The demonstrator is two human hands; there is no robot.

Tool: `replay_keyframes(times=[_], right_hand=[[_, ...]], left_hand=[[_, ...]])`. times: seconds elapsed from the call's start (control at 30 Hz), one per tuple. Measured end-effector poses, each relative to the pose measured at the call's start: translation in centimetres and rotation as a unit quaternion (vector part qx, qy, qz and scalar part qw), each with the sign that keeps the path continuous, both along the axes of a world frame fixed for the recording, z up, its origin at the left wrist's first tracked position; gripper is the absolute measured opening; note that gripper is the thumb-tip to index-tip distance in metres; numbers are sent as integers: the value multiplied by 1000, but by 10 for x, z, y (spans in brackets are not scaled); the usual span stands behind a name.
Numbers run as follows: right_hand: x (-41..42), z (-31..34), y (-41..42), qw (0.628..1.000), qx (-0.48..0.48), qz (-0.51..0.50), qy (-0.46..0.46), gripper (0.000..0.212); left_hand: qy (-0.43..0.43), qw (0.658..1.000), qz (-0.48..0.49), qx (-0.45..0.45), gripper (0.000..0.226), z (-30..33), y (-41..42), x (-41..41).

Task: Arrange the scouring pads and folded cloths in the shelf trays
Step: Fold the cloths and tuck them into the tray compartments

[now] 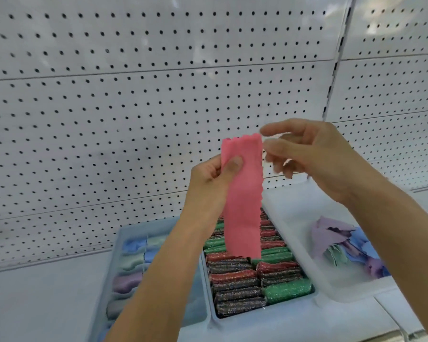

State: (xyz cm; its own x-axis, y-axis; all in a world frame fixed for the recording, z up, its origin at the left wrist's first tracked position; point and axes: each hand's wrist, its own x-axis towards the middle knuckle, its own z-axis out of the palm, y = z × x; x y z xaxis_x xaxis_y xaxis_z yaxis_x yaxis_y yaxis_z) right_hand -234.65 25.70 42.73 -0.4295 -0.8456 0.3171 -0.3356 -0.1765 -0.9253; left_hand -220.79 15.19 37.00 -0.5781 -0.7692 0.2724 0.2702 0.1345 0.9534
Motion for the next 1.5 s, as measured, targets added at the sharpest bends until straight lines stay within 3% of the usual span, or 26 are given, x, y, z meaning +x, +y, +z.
replay_keyframes(times=[0.1,0.17,0.27,0.47,0.73,0.9,1.03,1.13,1.23,1.33,1.4,1.43,1.5], right_hand=[[4,-4,-7,998,42,21,46,49],[15,-7,-15,993,73,70,63,40],[26,-5,-28,997,25,50,59,21],[27,9,-42,999,-21,25,24,11],[31,-7,-49,998,-22,22,55,13],[48,-34,-31,986,-23,75,146,8],[54,-79,-19,969,8,116,218,14],[51,-109,-21,946,-33,125,299,25],[47,-118,-18,921,-48,118,368,40],[43,-125,-20,827,-19,107,551,59],[43,-130,-26,795,-37,81,600,52],[45,-131,-27,806,-60,65,586,44],[54,-123,-27,882,-71,30,465,27]], left_hand=[[-5,999,-35,12,24,0,-7,11],[-8,999,-48,5,27,-1,-9,15],[-11,998,-63,13,38,-5,-11,20],[-146,979,-140,15,39,-43,-10,47],[-215,965,-75,131,40,-58,-16,48],[-123,937,-58,321,33,-64,-28,44],[-37,903,-109,413,50,-61,-33,49],[-21,894,-123,431,60,-58,-34,49],[-30,905,-92,415,40,-64,-35,47],[-29,902,-77,423,35,-67,-35,46],[-19,896,-72,437,33,-66,-32,46],[-17,896,-77,438,34,-67,-30,45],[-39,918,-99,383,38,-72,-28,46]])
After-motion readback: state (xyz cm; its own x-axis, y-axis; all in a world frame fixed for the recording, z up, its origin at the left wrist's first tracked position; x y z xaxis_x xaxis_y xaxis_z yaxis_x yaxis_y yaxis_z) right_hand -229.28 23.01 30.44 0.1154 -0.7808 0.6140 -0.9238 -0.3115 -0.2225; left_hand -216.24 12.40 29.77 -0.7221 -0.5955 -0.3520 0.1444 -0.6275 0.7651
